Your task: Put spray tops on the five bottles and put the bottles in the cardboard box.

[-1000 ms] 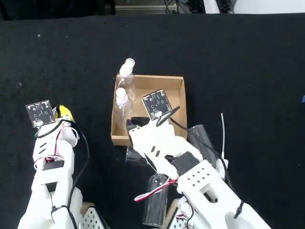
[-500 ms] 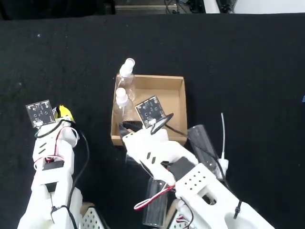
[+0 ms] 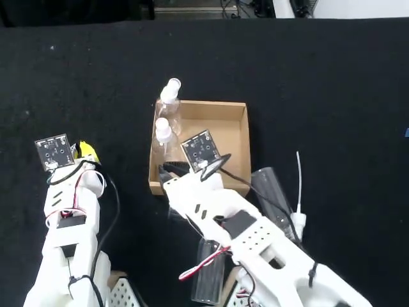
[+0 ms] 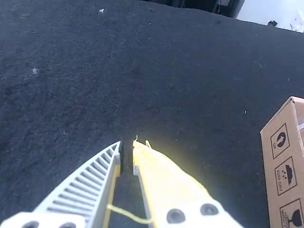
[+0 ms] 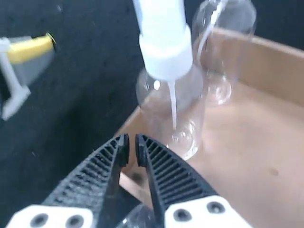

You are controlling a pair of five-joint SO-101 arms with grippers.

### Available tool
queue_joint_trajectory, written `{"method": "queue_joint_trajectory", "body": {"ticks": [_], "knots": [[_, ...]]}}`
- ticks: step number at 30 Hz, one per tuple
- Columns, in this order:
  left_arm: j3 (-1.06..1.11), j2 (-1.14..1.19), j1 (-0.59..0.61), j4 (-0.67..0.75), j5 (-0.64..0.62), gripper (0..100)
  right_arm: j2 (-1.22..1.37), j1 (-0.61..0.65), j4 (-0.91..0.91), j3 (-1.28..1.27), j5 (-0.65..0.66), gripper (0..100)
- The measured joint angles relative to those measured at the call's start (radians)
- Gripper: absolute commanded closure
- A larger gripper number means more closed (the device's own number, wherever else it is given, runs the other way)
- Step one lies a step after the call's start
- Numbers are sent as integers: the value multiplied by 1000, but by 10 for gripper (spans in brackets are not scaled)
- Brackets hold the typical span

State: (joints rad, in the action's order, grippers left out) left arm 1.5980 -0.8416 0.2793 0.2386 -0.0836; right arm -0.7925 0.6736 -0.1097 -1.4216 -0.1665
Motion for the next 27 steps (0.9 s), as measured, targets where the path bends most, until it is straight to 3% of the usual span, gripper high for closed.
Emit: {"method": "queue_joint_trajectory", "body": {"ticks": [14, 24, 27], "knots": [[0, 0, 0, 0, 0, 970, 327, 0, 3, 164, 0, 987], [0, 0, 0, 0, 0, 970, 364, -2, 23, 199, 0, 987], [0, 0, 0, 0, 0, 970, 364, -66, 75, 199, 0, 987]]}}
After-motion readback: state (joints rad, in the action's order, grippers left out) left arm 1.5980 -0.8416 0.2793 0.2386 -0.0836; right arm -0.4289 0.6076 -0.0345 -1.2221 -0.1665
